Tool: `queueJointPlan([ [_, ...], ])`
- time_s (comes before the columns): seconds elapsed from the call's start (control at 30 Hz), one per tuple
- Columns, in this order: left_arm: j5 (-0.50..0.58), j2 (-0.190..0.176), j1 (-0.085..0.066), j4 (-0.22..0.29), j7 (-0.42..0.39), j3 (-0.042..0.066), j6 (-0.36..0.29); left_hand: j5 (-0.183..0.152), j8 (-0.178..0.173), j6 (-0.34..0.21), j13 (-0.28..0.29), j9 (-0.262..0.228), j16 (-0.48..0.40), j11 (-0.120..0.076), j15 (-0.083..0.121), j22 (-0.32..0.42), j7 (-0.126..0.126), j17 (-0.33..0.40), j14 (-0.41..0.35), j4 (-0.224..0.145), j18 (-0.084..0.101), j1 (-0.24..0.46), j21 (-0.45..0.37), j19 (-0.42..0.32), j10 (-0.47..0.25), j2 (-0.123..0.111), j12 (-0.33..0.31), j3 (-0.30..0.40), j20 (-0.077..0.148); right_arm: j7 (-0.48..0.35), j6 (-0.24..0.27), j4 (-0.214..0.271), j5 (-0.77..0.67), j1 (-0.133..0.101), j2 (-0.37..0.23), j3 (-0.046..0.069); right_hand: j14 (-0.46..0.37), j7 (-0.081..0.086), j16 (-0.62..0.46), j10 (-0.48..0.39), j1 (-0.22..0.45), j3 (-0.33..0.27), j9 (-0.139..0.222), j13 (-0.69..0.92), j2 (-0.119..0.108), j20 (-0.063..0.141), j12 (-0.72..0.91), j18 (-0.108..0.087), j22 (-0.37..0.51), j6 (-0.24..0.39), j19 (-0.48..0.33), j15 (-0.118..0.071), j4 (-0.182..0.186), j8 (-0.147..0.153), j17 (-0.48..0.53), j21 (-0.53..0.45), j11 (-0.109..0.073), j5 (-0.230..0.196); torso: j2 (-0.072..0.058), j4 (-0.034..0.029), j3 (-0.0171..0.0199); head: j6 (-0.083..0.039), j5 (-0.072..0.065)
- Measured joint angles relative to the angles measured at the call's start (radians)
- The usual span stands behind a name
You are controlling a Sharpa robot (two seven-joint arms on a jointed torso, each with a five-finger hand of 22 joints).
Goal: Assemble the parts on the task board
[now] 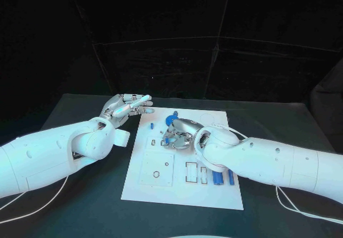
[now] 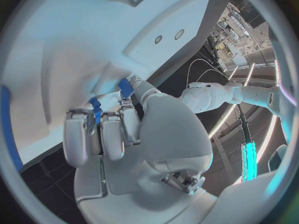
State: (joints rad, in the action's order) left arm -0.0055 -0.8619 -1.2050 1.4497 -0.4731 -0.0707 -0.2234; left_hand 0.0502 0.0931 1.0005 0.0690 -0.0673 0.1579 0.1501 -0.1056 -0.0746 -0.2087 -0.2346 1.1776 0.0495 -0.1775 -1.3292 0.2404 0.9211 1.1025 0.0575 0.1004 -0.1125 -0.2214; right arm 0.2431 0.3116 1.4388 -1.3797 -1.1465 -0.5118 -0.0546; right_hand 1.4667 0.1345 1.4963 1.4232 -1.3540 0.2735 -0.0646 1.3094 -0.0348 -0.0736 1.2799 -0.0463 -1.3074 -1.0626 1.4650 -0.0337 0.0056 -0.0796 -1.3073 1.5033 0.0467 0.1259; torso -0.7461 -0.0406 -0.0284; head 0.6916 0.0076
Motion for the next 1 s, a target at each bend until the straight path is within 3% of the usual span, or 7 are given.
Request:
queueJointPlan([
  [0.4, 0.000, 0.000, 0.000, -0.002, 0.001, 0.000, 0.000, 0.000, 0.000, 0.000, 0.000, 0.000, 0.000, 0.000, 0.000, 0.000, 0.000, -0.001, 0.000, 0.000, 0.000, 0.000, 0.000, 0.000, 0.000, 0.000, 0.000, 0.000, 0.000, 0.005, -0.003, -0.001, -0.007, 0.002, -0.002, -0.001, 0.000, 0.013, 0.000, -0.014, 0.028, 0.002, 0.001, -0.002, -0.028, -0.009, -0.020, 0.000, 0.000, 0.038, -0.002, 0.007, 0.000, 0.011, 0.000, -0.002, 0.007, 0.022, 0.000, -0.0018, 0.0001, 0.001, -0.004],
  [1.0, 0.000, 0.000, 0.000, -0.003, 0.002, 0.000, 0.001, 0.000, 0.000, 0.000, 0.000, 0.000, 0.000, 0.000, 0.000, 0.001, 0.000, -0.001, 0.000, 0.000, 0.000, 0.000, 0.000, 0.000, 0.000, 0.000, -0.004, 0.000, 0.000, 0.011, 0.012, 0.009, -0.014, 0.004, -0.009, -0.003, 0.000, 0.010, 0.000, -0.014, 0.029, 0.003, -0.002, -0.001, -0.029, -0.012, -0.015, 0.000, 0.000, 0.036, 0.002, 0.007, -0.005, 0.011, -0.001, -0.002, 0.007, 0.031, 0.000, -0.0012, 0.0002, 0.000, -0.005],
])
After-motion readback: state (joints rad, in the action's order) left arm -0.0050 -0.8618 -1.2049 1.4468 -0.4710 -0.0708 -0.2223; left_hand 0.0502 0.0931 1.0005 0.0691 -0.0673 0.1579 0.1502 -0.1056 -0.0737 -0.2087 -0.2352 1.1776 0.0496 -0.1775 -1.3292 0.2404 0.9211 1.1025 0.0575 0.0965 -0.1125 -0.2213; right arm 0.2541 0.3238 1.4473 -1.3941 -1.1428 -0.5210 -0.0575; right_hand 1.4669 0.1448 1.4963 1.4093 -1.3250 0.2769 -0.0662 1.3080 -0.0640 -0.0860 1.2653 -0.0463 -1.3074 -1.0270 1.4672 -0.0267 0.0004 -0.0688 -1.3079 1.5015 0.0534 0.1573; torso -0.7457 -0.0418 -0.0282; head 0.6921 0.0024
